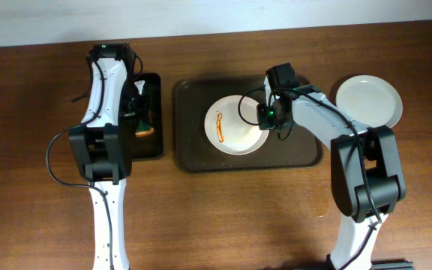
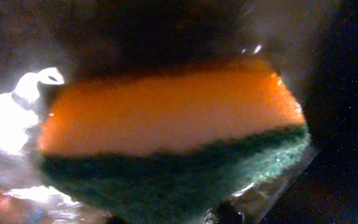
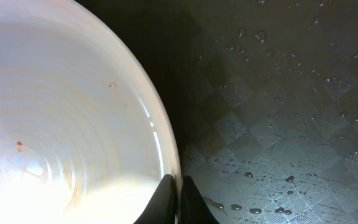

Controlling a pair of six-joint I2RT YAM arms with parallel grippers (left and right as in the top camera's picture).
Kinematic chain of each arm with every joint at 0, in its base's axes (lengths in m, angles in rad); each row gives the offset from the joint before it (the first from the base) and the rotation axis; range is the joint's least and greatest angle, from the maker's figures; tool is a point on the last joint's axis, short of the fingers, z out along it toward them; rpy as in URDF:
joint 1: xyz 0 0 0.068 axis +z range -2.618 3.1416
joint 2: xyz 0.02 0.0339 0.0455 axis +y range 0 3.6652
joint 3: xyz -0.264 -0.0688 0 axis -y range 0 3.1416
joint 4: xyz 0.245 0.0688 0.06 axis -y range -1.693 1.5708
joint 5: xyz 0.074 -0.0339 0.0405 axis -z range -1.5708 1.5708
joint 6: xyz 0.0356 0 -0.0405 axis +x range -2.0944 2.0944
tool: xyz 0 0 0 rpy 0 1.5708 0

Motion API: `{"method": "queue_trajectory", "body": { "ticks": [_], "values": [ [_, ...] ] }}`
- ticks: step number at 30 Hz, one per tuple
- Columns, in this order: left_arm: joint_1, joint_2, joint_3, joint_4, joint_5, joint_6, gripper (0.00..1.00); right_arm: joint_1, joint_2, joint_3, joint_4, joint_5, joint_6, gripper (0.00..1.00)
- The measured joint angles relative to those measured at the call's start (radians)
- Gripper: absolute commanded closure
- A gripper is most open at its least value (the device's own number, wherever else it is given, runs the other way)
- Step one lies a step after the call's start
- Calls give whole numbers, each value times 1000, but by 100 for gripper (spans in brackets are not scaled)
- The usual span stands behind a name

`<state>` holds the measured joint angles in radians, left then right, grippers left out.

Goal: Clean dirty plates on tray and stack at the side
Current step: 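Grasp the sponge with the left gripper and lift it from the black tray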

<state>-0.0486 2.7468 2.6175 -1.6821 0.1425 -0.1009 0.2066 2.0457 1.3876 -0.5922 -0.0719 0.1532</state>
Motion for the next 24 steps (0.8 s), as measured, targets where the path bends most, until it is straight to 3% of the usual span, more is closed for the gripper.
{"method": "queue_trajectory", "body": {
  "ticks": [8,13,18,21,24],
  "values": [
    [-2,-8,29,-6,4,0,100,0,0,0,0,0,0,96],
    [-1,-270,39,57,4,0,100,0,0,0,1,0,0,96],
    [43,-236,38,209,-13,-34,100,0,1,0,4,0,-1,96],
    [43,-109,32,230,-16,-42,100,0,1,0,3,0,1,96],
    [48,-122,73,206,-15,-42,100,0,2,0,4,0,0,96]
  ]
}}
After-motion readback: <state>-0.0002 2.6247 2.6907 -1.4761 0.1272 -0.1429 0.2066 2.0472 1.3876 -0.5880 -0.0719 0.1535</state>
